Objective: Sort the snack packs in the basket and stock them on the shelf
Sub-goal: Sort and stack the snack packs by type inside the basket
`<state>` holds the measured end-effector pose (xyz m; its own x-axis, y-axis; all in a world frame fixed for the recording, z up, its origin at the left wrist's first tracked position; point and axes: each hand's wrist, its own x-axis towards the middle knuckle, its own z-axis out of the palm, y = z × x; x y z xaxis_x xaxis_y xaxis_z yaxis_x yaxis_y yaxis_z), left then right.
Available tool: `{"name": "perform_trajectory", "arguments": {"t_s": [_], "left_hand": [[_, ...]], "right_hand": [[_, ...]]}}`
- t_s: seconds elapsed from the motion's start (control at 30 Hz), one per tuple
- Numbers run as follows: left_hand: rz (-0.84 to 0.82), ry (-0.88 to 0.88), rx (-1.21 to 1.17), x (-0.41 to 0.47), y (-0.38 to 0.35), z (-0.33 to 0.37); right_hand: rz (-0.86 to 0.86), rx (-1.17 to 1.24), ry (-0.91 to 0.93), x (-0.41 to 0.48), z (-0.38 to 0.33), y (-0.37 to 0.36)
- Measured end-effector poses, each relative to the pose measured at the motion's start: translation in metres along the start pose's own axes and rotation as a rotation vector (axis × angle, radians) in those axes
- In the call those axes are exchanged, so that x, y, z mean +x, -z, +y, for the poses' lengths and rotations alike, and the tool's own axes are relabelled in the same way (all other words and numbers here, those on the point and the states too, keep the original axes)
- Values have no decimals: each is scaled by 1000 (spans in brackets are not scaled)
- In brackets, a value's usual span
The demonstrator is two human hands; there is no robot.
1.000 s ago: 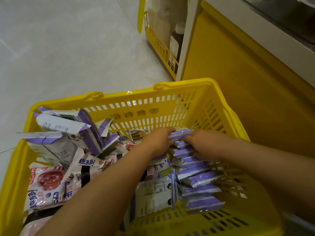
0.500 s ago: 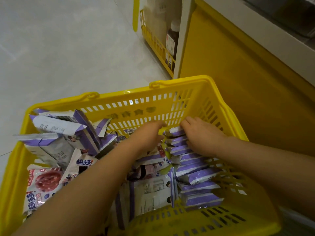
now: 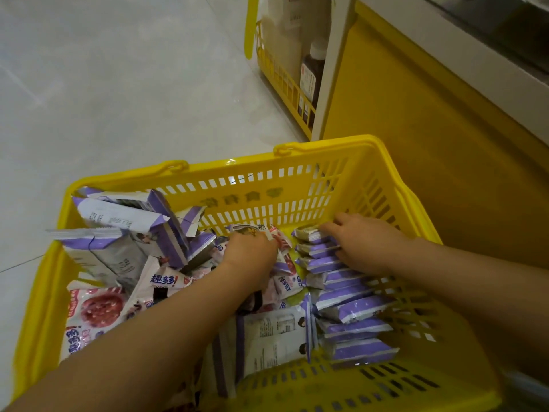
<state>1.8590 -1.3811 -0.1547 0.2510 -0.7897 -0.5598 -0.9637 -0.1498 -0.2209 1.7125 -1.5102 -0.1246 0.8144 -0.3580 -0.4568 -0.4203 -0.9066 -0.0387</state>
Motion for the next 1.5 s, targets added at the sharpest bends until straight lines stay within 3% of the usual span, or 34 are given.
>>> {"name": "perform_trajectory", "arguments": {"t_s": [0.2, 0.53, 0.67, 0.87, 1.0, 1.1, 1.27, 1.5], "left_hand": [[56, -36, 44, -6, 0, -1], [382, 117, -321, -3, 56, -41], [459, 49, -493, 6, 68, -26], [356, -132, -1124, 26, 59, 18], [353, -16, -1618, 32, 38, 28], [389, 145, -1537, 33, 22, 25], [39, 71, -1348, 35, 8, 34], [-131, 5, -1607, 35, 1, 53]], "right_hand": [[-28, -3, -5, 2, 1, -4], [-35, 30, -7, -2, 0, -1], [-17, 8, -5, -9, -2, 4], [354, 98, -1, -22, -4, 18], [306, 118, -51, -16, 0, 12], [176, 68, -27, -8, 1, 4], [16, -16, -41, 6, 1, 8], [-63, -183, 11, 12, -1, 14]]}}
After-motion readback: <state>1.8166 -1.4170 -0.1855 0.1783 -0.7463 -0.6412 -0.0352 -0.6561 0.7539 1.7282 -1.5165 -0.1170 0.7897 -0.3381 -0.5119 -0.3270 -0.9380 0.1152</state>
